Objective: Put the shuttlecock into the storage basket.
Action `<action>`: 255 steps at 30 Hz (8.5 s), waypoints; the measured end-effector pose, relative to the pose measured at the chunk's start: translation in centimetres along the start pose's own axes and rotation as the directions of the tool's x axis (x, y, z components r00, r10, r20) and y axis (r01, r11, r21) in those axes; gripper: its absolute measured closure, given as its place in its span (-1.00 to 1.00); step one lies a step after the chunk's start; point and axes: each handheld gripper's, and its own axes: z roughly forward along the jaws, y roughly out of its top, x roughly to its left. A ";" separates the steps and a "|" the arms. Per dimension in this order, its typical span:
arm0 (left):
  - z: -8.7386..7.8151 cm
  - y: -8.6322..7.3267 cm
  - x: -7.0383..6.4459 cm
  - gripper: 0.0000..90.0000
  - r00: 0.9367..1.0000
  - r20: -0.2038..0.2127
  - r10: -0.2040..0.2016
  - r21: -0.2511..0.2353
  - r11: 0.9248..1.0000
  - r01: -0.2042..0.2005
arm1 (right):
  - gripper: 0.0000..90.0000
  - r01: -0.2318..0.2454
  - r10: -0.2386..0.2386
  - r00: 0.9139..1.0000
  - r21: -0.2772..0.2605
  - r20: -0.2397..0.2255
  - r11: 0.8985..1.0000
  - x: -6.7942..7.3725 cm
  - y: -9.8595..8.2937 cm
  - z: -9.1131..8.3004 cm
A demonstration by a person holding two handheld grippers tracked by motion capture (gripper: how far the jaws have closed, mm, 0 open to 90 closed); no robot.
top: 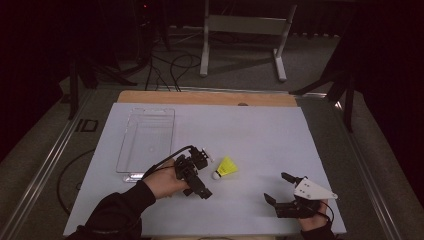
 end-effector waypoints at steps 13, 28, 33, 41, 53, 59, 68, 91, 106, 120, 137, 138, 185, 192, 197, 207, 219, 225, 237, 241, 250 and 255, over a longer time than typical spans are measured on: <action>1.1 1.9 0.9 -0.99 0.998 -0.015 -0.063 -0.039 0.997 0.062 | -0.81 0.001 -0.001 1.000 -0.004 0.000 1.000 0.0 0.0 0.0; 3.2 3.7 1.1 -0.99 0.993 -0.048 -0.104 -0.067 0.993 0.100 | -0.81 -0.004 0.004 1.000 -0.004 -0.006 1.000 0.0 0.0 0.1; 4.1 3.8 1.3 -0.96 0.991 -0.066 -0.117 -0.059 0.992 0.113 | -0.81 -0.005 0.005 1.000 -0.004 -0.008 1.000 -0.1 0.0 0.1; 4.9 3.8 1.7 -0.75 0.988 -0.076 -0.133 -0.043 0.991 0.130 | -0.81 -0.004 0.004 1.000 -0.004 -0.011 1.000 -0.1 0.0 0.2; 5.9 3.9 1.9 -0.22 0.986 -0.088 -0.139 -0.017 0.990 0.138 | -0.81 0.001 -0.001 1.000 -0.001 -0.018 1.000 0.0 0.0 0.2; 6.4 4.1 2.0 -0.01 0.985 -0.092 -0.143 -0.005 0.990 0.144 | -0.81 0.000 0.000 1.000 0.001 -0.020 1.000 0.0 0.0 0.2; 7.3 4.4 1.8 0.30 0.988 -0.100 -0.121 0.022 0.992 0.124 | -0.81 0.001 -0.001 1.000 0.003 -0.022 1.000 0.0 0.0 0.2; 6.3 5.2 1.4 0.47 1.000 -0.017 -0.011 0.096 0.995 0.012 | -0.80 -0.002 0.002 1.000 0.004 -0.022 1.000 0.0 0.0 0.3; 3.6 5.3 1.1 0.48 1.000 -0.007 0.021 0.072 0.997 -0.021 | -0.80 -0.002 0.002 1.000 0.003 -0.022 1.000 -0.1 0.0 0.3; 0.7 4.9 0.9 0.48 0.999 -0.026 0.040 0.041 0.998 -0.039 | -0.80 -0.003 0.003 1.000 0.006 -0.021 1.000 0.0 0.0 0.3; -2.8 3.9 1.9 0.48 0.998 -0.053 0.019 0.004 1.000 -0.019 | -0.80 -0.001 0.001 1.000 0.005 -0.021 1.000 0.0 0.0 0.3; -3.0 3.9 2.0 0.48 0.998 -0.055 0.014 0.000 1.000 -0.014 | -0.80 -0.001 0.001 1.000 0.005 -0.022 1.000 0.0 0.0 0.3; -11.2 -3.4 7.1 0.48 0.972 -0.155 -0.178 -0.115 0.980 0.161 | -0.80 0.000 0.000 1.000 0.000 -0.031 1.000 0.1 0.1 0.5; -11.8 -4.8 7.7 0.48 0.965 -0.169 -0.202 -0.126 0.975 0.182 | -0.80 0.000 0.000 0.999 0.003 -0.032 1.000 0.1 0.0 0.5; -12.3 -6.2 8.4 0.48 0.954 -0.180 -0.240 -0.139 0.966 0.217 | -0.80 0.001 -0.001 0.999 0.003 -0.033 1.000 0.1 0.1 0.5; -13.3 -8.6 9.2 0.48 0.938 -0.194 -0.286 -0.151 0.954 0.260 | -0.80 -0.001 0.001 0.999 0.007 -0.033 1.000 0.1 0.1 0.5; -13.5 -11.3 10.1 0.48 0.913 -0.195 -0.359 -0.174 0.929 0.328 | -0.80 -0.001 0.001 0.999 0.010 -0.038 1.000 0.1 0.0 0.6; -13.2 -12.2 10.5 0.47 0.900 -0.199 -0.387 -0.178 0.918 0.355 | -0.80 -0.001 0.002 0.999 0.013 -0.039 1.000 0.1 0.0 0.7; -11.3 -14.4 11.6 0.47 0.878 -0.242 -0.414 -0.188 0.907 0.376 | -0.80 -0.003 0.004 0.999 0.019 -0.038 1.000 0.1 0.0 0.8; -10.7 -14.8 11.5 0.47 0.893 -0.238 -0.381 -0.176 0.921 0.346 | -0.80 -0.004 0.005 0.999 0.023 -0.042 1.000 0.1 0.0 0.8; -9.6 -15.4 11.7 0.47 0.896 -0.254 -0.364 -0.170 0.929 0.329 | -0.80 -0.004 0.005 0.999 0.024 -0.045 1.000 0.1 0.0 0.9; -9.3 -15.4 11.9 0.47 0.894 -0.259 -0.365 -0.148 0.930 0.337 | -0.80 -0.005 0.006 0.999 0.024 -0.045 1.000 0.2 0.0 0.9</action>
